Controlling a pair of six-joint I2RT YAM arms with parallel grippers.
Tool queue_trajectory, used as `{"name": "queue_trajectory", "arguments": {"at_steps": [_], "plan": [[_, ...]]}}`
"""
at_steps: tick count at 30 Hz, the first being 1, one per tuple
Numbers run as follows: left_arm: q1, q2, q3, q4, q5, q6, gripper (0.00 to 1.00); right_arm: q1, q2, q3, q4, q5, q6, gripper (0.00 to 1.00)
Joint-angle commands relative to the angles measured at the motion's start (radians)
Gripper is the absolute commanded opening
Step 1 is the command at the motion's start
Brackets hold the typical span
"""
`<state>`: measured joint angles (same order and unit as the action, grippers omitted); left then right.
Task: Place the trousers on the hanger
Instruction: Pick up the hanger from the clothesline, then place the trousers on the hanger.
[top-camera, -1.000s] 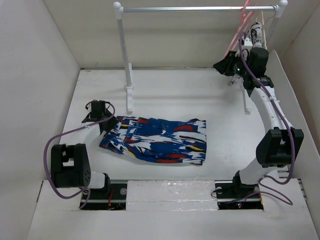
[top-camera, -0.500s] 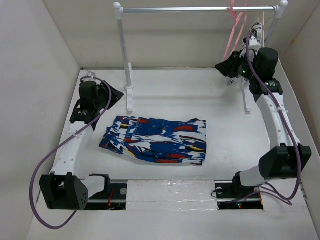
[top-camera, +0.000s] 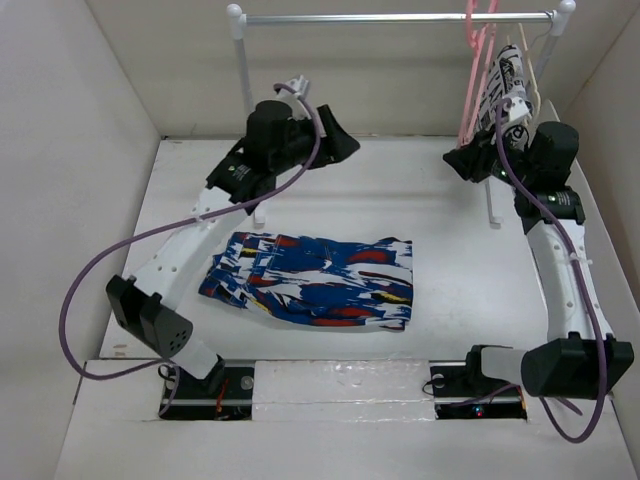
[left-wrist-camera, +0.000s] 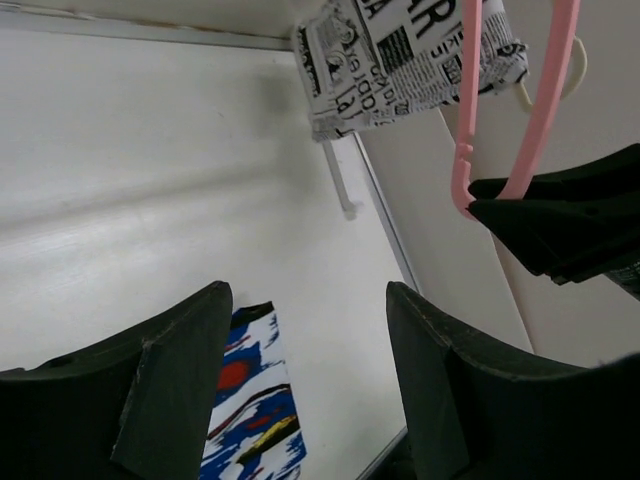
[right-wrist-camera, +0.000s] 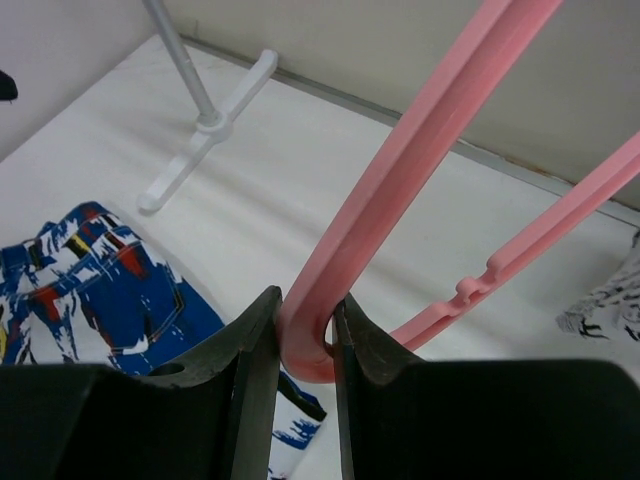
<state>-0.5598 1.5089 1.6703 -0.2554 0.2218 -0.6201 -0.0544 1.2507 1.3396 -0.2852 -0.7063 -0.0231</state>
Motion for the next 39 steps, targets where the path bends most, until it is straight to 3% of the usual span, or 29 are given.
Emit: {"name": "queue_trajectory", "arguments": {"at_steps": [1,5,8,17,22,30,33,39], "plan": [[-0.101,0.057,0.106,-0.004,-0.053,0.032,0.59,-0.039,-0.045,0.023,-0.044,-0.039,-0.089,0.0],[-0.225,0.187,0.3,-0.047,-0.096,0.062,0.63,-0.03,-0.1,-0.043,-0.127,-0.053,-0.152,0.0],[-0.267,0.229,0.318,-0.021,-0.12,0.053,0.63,-0.03,-0.172,-0.161,-0.147,-0.068,-0.172,0.0],[-0.345,0.318,0.232,0.096,-0.211,-0.001,0.62,-0.03,-0.37,-0.45,-0.239,-0.102,-0.186,0.0],[-0.377,0.283,0.079,0.229,-0.297,-0.038,0.62,-0.03,-0.451,-0.54,-0.352,-0.049,-0.248,0.0],[-0.397,0.255,-0.03,0.416,-0.282,-0.052,0.64,-0.021,-0.499,-0.603,-0.42,0.011,-0.307,0.0],[-0.397,0.251,-0.043,0.441,-0.285,-0.053,0.64,-0.021,-0.499,-0.625,-0.424,0.014,-0.31,0.0],[-0.397,0.332,0.046,0.341,-0.349,-0.064,0.65,-0.01,-0.524,-0.645,-0.465,0.004,-0.33,0.0]]}}
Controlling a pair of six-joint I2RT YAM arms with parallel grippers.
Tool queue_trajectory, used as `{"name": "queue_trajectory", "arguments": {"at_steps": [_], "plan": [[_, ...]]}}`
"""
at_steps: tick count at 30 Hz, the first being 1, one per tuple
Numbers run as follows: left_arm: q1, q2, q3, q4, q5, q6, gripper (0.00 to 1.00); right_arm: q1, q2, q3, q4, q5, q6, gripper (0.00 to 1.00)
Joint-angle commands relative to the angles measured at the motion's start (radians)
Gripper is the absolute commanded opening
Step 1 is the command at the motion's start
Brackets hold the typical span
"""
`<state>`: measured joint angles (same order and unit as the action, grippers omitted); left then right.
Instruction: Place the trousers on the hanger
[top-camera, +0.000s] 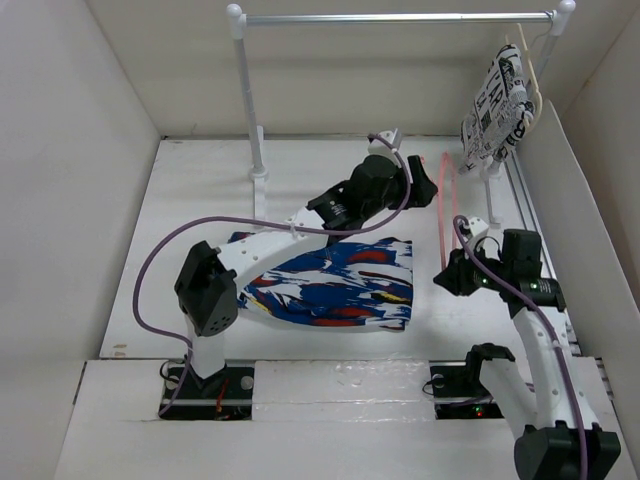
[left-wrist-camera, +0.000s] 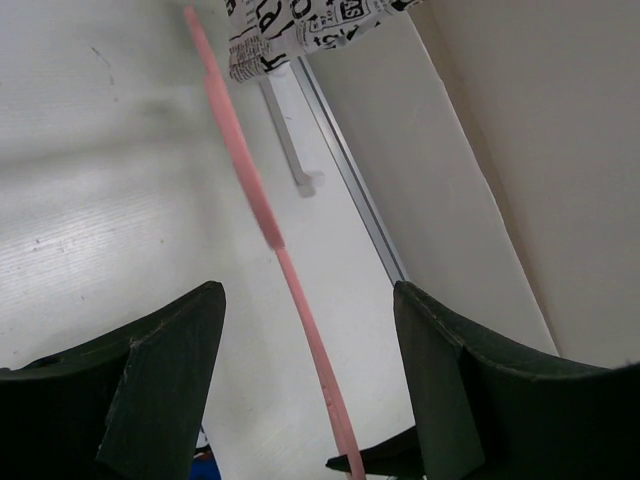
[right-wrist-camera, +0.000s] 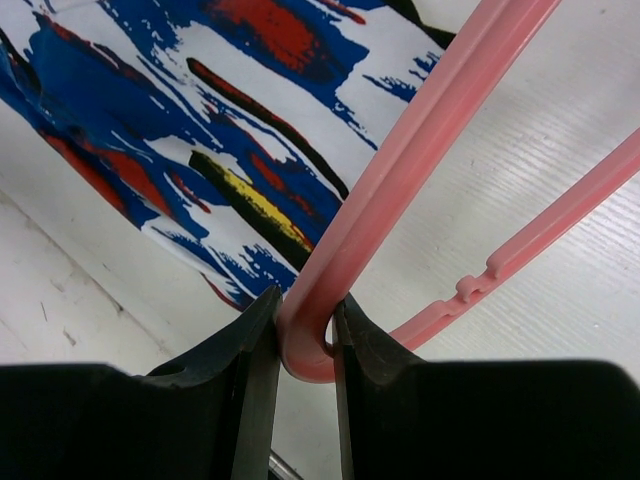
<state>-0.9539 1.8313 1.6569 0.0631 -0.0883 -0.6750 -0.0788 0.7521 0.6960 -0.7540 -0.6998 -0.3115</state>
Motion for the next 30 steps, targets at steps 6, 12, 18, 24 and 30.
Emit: {"name": "queue_trajectory", "arguments": {"at_steps": [6,12,18,24,30], "plan": [[0.007,0.085,0.124,-0.011,-0.028,-0.028,0.63,0.024,-0.042,-0.016,0.001,-0.012,-0.038,0.0],[0.017,0.131,0.153,-0.043,-0.039,-0.031,0.39,0.024,-0.045,-0.018,-0.027,0.006,-0.05,0.0],[0.027,0.135,0.118,-0.042,-0.018,-0.037,0.07,0.051,-0.072,-0.039,-0.097,0.037,-0.06,0.0],[0.027,0.017,-0.09,0.041,0.011,-0.101,0.0,0.085,-0.092,0.061,-0.234,0.157,-0.083,0.55],[0.007,-0.113,-0.301,0.135,0.013,-0.195,0.0,0.105,-0.047,0.211,-0.275,0.171,-0.083,0.68]]}}
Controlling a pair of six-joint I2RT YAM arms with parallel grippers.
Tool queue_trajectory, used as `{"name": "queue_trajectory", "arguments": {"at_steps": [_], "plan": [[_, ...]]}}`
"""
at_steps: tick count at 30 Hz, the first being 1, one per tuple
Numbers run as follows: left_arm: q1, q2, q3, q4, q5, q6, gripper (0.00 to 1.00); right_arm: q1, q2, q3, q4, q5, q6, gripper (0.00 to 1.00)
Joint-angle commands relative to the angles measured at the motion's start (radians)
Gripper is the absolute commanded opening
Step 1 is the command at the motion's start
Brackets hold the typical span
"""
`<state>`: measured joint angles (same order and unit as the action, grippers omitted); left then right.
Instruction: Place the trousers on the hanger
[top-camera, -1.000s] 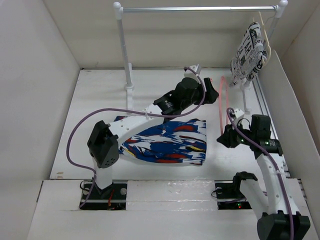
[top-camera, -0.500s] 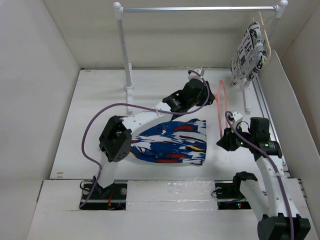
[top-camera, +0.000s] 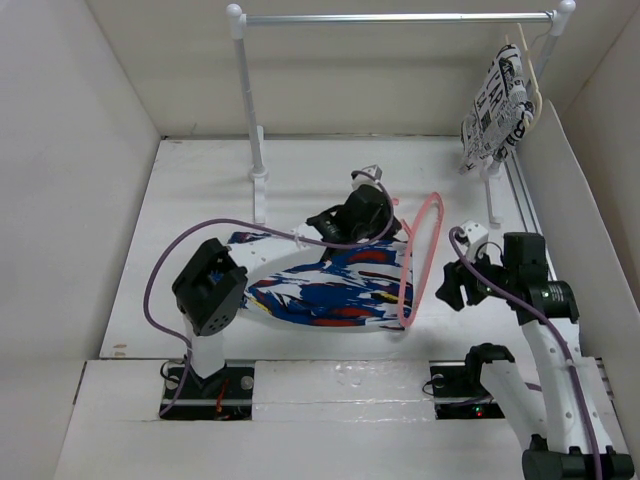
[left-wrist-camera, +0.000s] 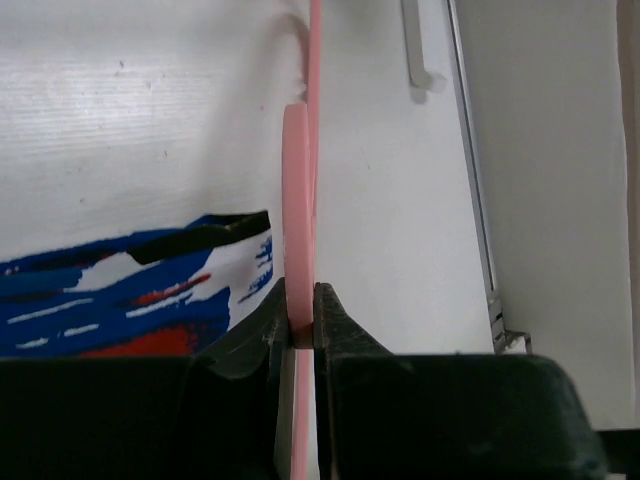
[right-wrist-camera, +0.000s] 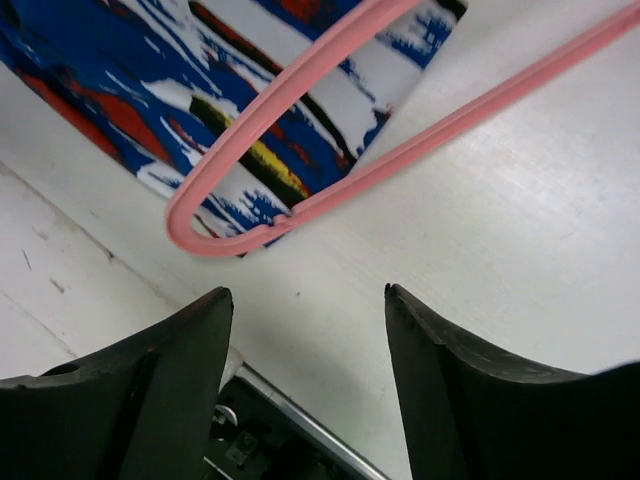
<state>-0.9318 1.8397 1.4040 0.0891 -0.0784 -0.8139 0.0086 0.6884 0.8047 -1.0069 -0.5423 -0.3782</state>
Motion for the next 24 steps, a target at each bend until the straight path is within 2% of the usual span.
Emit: {"name": "queue_trajectory", "arguments": {"at_steps": [1,4,7,8,10,14,16,17,18,20,24], "plan": [[-0.027,-0.132,-0.065,0.115,0.0,-0.076,0.0,0.017,0.023,0.119,-0.019,0.005,-0.014,0.68],[-0.039,-0.172,-0.14,0.155,-0.017,-0.114,0.0,0.017,0.034,0.097,0.039,-0.013,0.004,0.58],[-0.071,-0.204,-0.207,0.158,-0.078,-0.142,0.0,0.017,0.04,0.016,0.177,-0.1,0.057,0.25],[-0.081,-0.212,-0.233,0.149,-0.104,-0.174,0.0,0.017,0.051,-0.028,0.283,-0.119,0.094,0.02],[-0.081,-0.215,-0.258,0.15,-0.127,-0.18,0.0,0.017,0.065,-0.076,0.322,-0.128,0.117,0.0],[-0.09,-0.195,-0.307,0.153,-0.147,-0.214,0.0,0.027,0.129,-0.179,0.52,-0.154,0.147,0.01],[-0.09,-0.186,-0.341,0.155,-0.156,-0.237,0.0,0.056,0.164,-0.216,0.579,-0.147,0.156,0.13],[-0.09,-0.181,-0.349,0.159,-0.159,-0.243,0.0,0.068,0.198,-0.223,0.637,-0.139,0.156,0.26],[-0.09,-0.181,-0.364,0.161,-0.167,-0.248,0.0,0.077,0.218,-0.231,0.66,-0.128,0.159,0.3],[-0.099,-0.18,-0.373,0.152,-0.181,-0.248,0.0,0.091,0.273,-0.257,0.749,-0.097,0.168,0.36],[-0.099,-0.178,-0.392,0.139,-0.207,-0.251,0.0,0.102,0.391,-0.298,0.889,-0.071,0.194,0.41]]}}
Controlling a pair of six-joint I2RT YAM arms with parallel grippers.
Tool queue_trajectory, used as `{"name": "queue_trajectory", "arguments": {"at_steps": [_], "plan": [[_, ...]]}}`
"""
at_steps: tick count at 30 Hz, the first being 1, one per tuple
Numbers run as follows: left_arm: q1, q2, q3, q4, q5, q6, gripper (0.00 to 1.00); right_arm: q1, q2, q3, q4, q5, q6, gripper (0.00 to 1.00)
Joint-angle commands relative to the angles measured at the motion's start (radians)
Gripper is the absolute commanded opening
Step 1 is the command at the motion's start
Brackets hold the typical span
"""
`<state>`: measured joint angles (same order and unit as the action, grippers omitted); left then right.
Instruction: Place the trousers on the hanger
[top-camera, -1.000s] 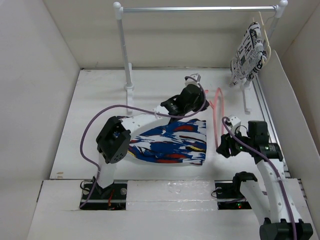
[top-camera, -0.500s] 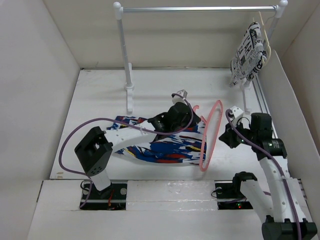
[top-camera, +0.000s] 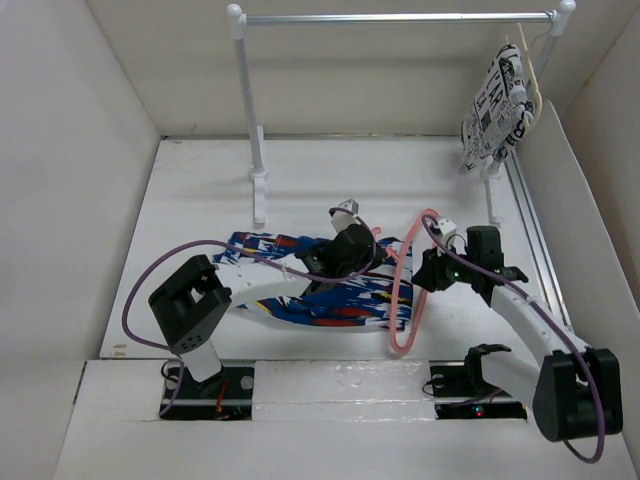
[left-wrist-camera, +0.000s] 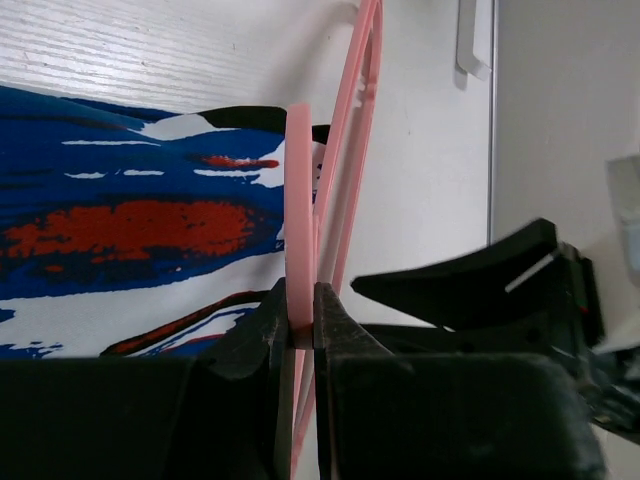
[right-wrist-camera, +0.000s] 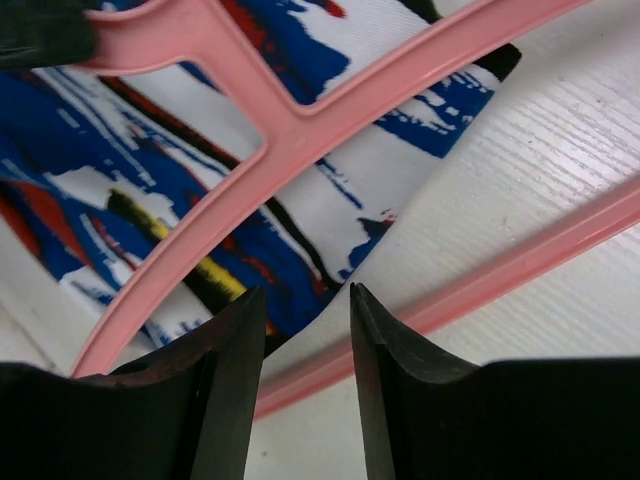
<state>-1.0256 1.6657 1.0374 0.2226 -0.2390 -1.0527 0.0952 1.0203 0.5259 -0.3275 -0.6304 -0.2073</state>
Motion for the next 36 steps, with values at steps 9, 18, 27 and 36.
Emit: {"name": "queue_trajectory", "arguments": {"at_steps": [9,18,27,36], "plan": [[-0.005,-0.004,-0.025,-0.017,-0.068,-0.01,0.0,0.06,0.268,-0.096,0.422,0.041,0.071,0.58],[-0.005,0.003,-0.025,-0.066,-0.118,0.029,0.0,0.081,0.241,-0.181,0.472,-0.08,0.143,0.0],[-0.005,-0.107,-0.167,-0.123,-0.189,0.126,0.0,-0.147,-0.032,-0.014,0.087,-0.106,0.016,0.0],[0.013,-0.182,-0.252,-0.174,-0.22,0.281,0.0,-0.359,0.081,0.12,0.043,-0.144,-0.026,0.0]]}}
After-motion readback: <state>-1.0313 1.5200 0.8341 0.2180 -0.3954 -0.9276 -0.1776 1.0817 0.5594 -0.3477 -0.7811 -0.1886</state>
